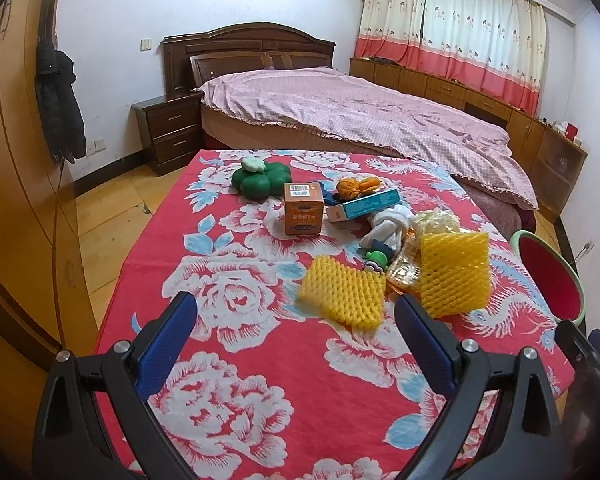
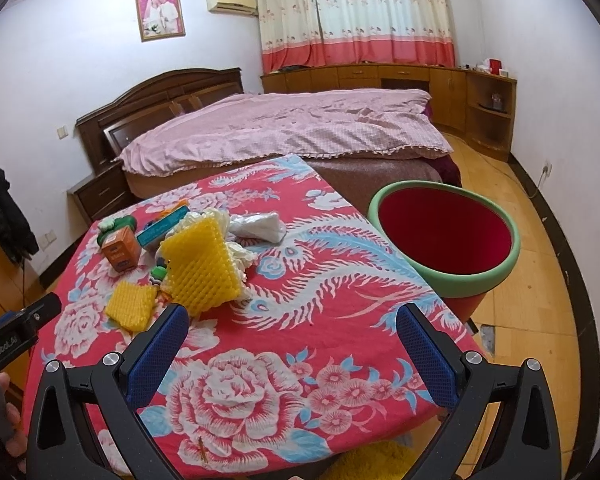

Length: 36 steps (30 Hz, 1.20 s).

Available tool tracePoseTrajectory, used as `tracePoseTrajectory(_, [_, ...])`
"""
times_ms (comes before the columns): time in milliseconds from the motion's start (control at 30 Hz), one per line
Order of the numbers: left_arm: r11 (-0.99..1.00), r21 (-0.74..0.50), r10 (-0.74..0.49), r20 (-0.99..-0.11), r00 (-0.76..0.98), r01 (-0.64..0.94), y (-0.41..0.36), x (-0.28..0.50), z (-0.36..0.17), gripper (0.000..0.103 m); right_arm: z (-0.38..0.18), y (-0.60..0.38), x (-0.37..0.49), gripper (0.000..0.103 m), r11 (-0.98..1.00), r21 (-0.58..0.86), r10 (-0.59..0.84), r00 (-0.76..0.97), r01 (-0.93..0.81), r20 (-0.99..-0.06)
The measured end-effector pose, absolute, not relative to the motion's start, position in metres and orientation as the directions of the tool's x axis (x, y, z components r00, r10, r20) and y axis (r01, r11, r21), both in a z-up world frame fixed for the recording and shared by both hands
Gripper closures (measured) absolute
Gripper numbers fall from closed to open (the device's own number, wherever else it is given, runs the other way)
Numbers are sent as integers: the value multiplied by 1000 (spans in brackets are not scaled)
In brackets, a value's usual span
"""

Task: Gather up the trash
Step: 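Grasp a yellow foam net with the left tool while the right tool grasps another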

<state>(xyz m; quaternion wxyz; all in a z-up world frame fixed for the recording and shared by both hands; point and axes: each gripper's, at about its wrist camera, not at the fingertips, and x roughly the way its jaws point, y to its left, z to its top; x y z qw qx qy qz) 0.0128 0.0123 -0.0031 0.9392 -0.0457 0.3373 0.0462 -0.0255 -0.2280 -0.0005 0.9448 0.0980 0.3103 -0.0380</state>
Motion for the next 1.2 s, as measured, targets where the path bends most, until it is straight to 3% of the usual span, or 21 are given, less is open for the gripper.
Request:
tracePoseTrajectory(500, [997, -30, 27, -764, 645, -77, 9, 72, -39, 4, -9, -259, 0, 0, 956, 215, -19, 776, 198, -630])
tracePoseTrajectory(767, [999, -25, 4, -812, 583, -43, 4, 96, -61, 12, -17, -263, 13, 0, 958, 180, -56, 761, 223, -646])
tracePoseTrajectory(1100, [996, -82, -85, -837, 541, 30, -5, 112, -74, 33, -28, -261, 27, 0, 960, 139, -89, 732, 245, -675])
tracePoseTrajectory(1200, [990, -128, -144, -829, 541, 66, -8, 111, -73, 51, -30, -260, 30, 0, 957, 151, -82, 730, 248, -678])
